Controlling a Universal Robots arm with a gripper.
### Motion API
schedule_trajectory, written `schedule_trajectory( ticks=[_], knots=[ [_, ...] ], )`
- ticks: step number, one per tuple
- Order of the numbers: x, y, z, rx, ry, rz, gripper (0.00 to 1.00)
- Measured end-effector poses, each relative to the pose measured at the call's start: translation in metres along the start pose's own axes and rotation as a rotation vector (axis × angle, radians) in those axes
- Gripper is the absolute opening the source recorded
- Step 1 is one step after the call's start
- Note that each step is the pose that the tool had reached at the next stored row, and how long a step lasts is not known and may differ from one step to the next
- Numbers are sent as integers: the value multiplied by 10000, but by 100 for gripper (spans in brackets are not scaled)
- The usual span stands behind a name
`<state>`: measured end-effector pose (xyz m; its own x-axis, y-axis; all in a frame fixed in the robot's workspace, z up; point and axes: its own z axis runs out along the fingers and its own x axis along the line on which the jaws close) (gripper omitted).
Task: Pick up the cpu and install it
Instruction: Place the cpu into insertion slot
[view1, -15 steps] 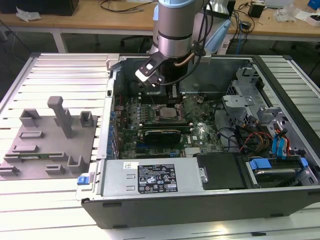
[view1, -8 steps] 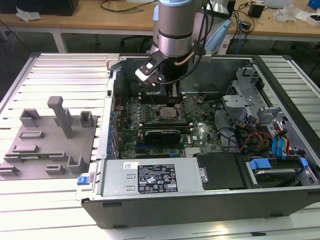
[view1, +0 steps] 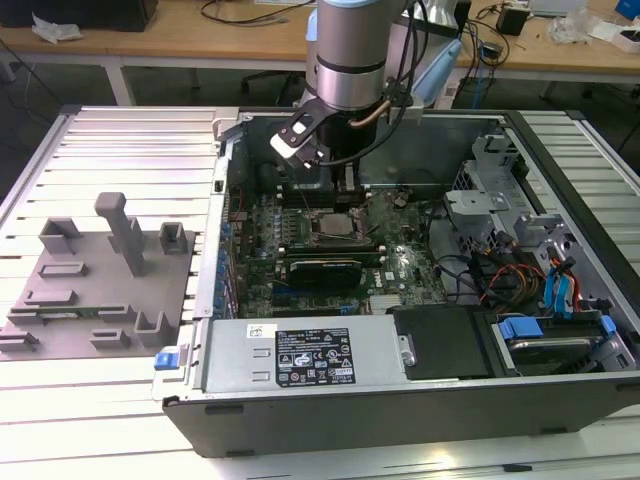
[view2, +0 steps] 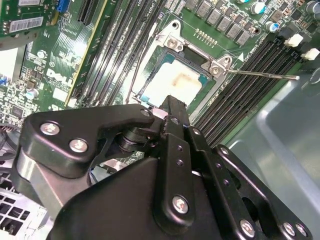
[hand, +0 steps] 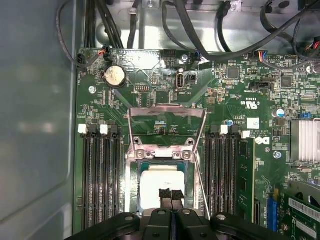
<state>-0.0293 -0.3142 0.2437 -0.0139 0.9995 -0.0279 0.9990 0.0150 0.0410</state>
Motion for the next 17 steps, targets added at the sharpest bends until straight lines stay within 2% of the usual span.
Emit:
schedule_trajectory(
  ticks=[6,8,17],
  knots=[
    [-2,3,-70,0,0,0,11],
    [-4,5,-127,1,0,0,11],
    [-8,12,-293,0,-1,0,11]
  ],
)
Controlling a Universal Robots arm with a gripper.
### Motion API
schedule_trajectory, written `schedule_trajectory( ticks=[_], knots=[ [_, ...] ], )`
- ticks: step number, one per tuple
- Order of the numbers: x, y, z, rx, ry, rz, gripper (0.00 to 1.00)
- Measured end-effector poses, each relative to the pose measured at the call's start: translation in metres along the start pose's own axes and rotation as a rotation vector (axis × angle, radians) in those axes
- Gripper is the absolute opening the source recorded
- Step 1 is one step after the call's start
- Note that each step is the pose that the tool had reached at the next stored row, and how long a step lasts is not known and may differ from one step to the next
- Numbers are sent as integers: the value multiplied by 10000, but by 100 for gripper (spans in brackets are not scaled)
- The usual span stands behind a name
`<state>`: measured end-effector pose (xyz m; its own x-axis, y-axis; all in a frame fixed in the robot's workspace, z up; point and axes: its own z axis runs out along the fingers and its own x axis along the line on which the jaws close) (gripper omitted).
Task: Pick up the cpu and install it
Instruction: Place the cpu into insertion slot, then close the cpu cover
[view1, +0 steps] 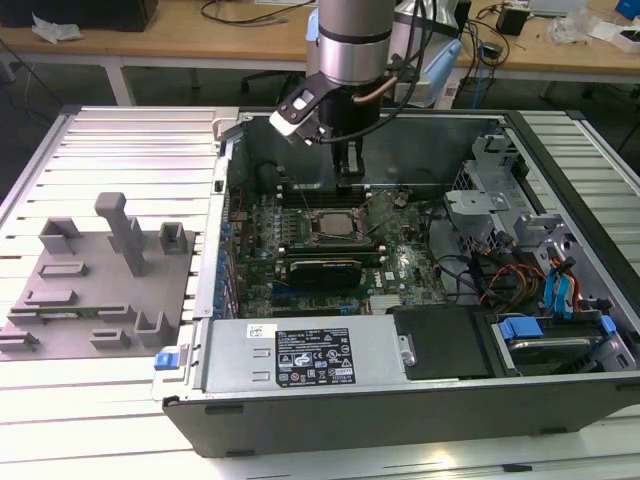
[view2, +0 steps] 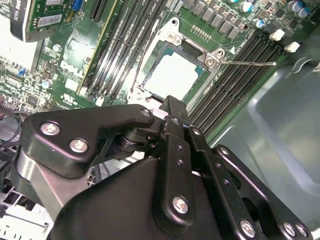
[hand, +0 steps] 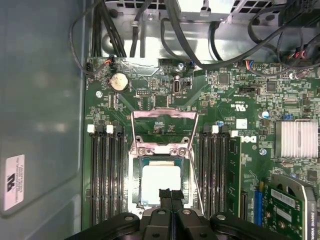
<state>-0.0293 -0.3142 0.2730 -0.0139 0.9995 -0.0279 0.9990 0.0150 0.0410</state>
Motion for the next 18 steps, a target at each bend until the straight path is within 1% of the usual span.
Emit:
schedule_trajectory(
  ticks=[5,10,18],
  knots=[
    [-2,3,-80,-1,1,0,11],
    [-3,6,-86,-1,0,-3,11],
    [-4,145,-80,-1,1,0,11]
  ],
)
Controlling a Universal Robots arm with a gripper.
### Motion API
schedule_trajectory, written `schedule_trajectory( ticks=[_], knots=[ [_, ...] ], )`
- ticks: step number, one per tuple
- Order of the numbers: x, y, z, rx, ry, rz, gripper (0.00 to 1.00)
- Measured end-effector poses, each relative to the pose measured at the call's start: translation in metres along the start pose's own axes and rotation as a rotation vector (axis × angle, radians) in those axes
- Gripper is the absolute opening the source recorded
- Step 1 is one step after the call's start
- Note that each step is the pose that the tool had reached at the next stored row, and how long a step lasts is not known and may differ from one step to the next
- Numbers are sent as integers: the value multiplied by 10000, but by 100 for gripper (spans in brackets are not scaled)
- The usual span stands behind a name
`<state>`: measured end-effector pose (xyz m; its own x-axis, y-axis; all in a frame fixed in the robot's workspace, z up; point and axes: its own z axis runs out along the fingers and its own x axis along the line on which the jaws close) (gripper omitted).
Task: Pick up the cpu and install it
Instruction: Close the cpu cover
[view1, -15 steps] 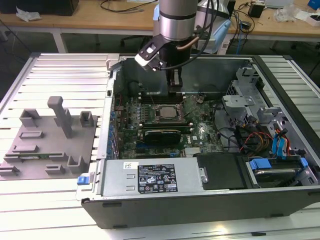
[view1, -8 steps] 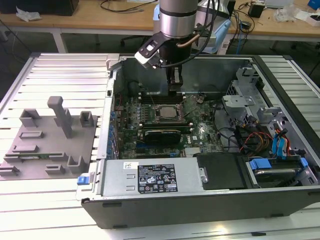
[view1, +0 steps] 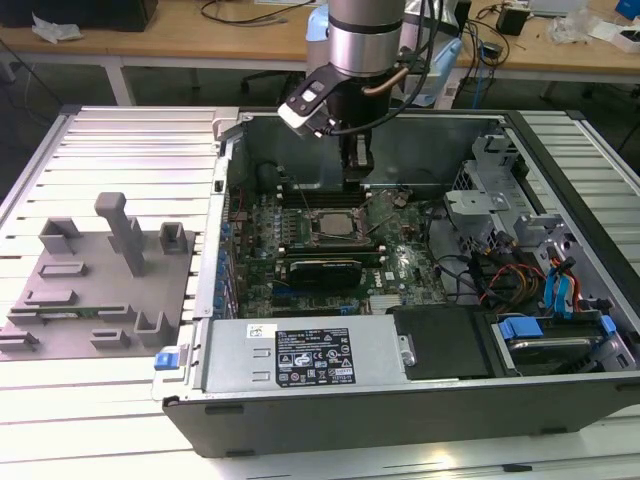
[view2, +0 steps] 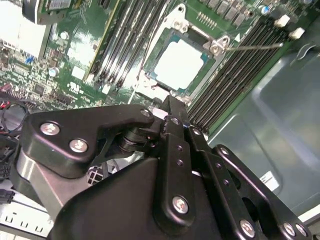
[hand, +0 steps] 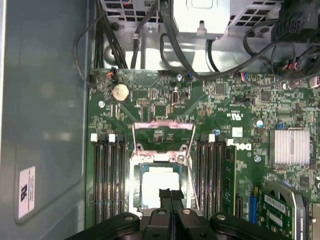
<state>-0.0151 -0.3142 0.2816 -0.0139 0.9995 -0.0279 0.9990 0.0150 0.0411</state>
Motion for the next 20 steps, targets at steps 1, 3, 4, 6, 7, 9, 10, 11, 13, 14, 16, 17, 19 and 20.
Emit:
schedule_trajectory(
  ticks=[1,3,4,6,7,9,10,11,13,14,16,17,19,20],
  knots=[
    [-1,44,2,0,0,0,11],
    [-1,103,4,1,0,1,11],
    [-2,133,6,0,0,0,11],
    [-3,204,8,1,0,0,11],
    [-3,226,9,1,-1,0,11],
    [-4,267,11,1,-2,0,11],
    [-4,297,12,1,-1,1,11],
    [-4,316,13,0,1,1,11],
    [-5,365,16,0,1,0,11],
    [-5,385,16,0,1,1,11],
    [-7,472,20,1,0,0,11],
    [-7,526,22,0,-1,1,11],
    [-8,584,24,1,-1,1,11],
    [-9,622,25,1,-1,1,11]
  ],
)
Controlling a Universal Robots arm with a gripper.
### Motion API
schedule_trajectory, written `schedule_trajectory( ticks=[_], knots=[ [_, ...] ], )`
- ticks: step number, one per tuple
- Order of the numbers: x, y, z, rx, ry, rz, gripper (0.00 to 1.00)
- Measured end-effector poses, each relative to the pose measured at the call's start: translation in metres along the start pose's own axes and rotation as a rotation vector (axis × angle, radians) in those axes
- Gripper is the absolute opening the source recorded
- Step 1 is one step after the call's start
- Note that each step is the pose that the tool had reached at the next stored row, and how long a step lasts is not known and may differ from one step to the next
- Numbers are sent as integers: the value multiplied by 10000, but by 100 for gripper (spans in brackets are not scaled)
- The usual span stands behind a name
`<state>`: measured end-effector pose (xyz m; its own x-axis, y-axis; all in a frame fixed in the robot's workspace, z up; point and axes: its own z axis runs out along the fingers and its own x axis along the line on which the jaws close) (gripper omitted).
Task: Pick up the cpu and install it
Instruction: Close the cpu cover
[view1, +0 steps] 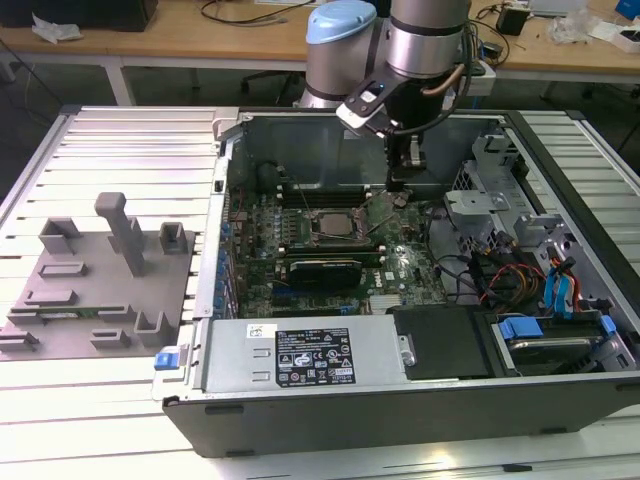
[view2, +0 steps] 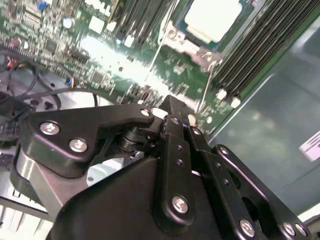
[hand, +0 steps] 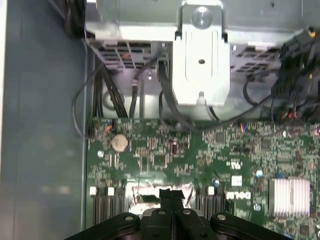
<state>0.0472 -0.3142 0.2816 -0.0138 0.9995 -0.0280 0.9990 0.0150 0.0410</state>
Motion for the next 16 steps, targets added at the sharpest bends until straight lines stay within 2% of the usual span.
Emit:
schedule_trajectory(
  ticks=[2,3,16],
  knots=[
    [-1,94,4,-1,1,1,11],
    [-1,119,6,-1,3,-2,11],
    [-1,151,27,0,1,0,11]
  ],
)
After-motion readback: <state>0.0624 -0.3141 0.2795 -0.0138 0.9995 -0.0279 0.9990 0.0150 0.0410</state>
